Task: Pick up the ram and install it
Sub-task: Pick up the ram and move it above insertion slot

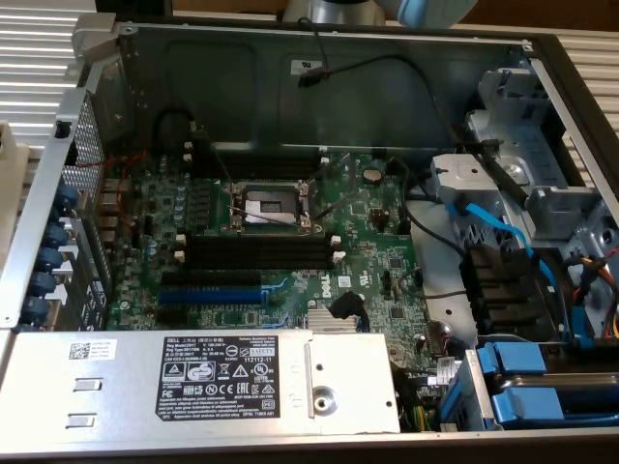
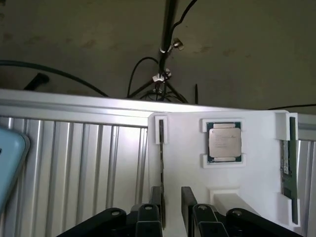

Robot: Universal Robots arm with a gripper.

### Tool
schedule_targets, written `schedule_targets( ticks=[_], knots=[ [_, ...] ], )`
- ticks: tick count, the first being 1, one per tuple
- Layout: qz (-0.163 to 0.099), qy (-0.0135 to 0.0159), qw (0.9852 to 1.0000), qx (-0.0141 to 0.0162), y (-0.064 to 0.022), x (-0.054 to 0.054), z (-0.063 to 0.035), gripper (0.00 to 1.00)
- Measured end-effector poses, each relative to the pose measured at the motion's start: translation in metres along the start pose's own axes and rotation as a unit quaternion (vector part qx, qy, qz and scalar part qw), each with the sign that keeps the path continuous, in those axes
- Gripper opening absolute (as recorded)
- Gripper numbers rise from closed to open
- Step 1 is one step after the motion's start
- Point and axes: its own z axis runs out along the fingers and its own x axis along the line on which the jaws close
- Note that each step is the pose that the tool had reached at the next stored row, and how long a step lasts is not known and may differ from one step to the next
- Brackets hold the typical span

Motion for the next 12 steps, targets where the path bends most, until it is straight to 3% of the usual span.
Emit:
schedule_targets(
  ticks=[12],
  knots=[
    [0.000, 0.0000, 1.0000, 0.0000, -0.0005, 0.001, 0.0218, 0.31]
  ],
)
